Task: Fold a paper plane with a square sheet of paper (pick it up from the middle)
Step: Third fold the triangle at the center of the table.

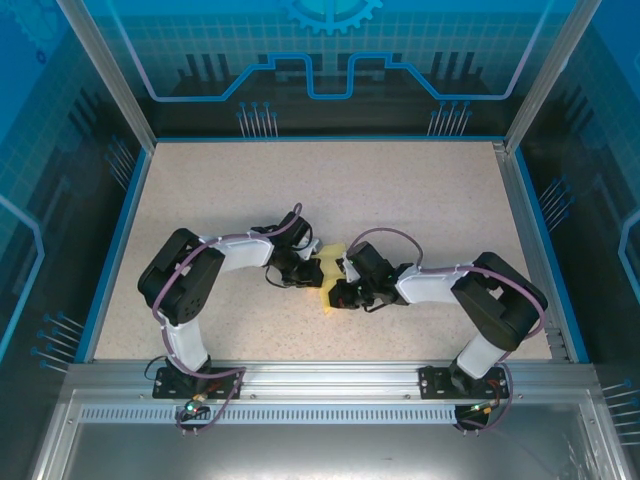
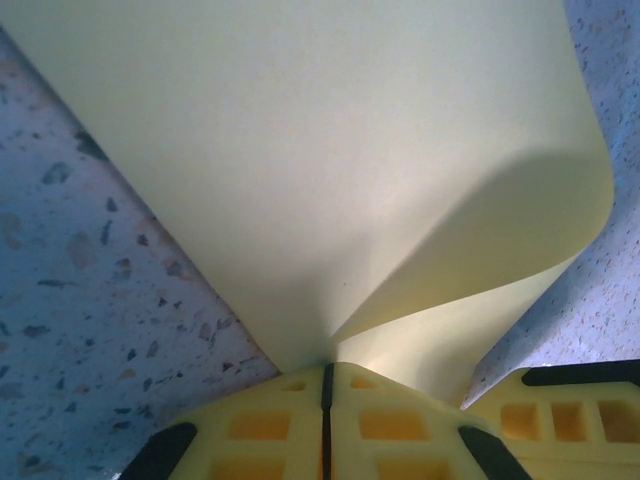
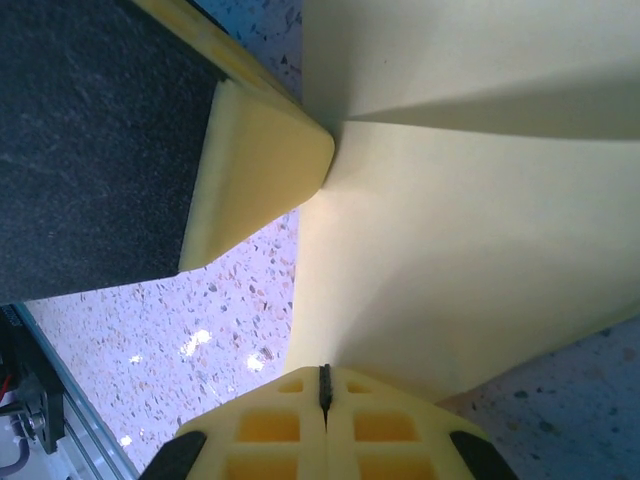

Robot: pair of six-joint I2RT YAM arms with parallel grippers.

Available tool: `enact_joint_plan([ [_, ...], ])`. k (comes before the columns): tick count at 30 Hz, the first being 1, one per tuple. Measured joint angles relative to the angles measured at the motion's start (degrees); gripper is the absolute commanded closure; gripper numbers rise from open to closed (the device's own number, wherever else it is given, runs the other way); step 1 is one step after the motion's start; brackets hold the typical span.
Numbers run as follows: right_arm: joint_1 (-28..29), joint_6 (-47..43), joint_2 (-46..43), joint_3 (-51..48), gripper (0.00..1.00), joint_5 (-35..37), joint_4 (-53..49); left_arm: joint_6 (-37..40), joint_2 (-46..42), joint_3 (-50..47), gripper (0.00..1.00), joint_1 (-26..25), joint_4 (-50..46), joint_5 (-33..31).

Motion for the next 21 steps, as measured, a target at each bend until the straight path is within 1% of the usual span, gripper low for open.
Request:
enact_joint_plan([
  [13,1.2,-0.9,0.0,0.7,1.0,0.0,-2.7,1.1,0.3,0.7,0.92,-0.1,-0.8,-0.2],
  [21,1.9,-0.8,-1.7,1.3,1.0,0.1,-3.8,1.1,0.4,0.7,0.92,-0.1,-0.8,-0.2],
])
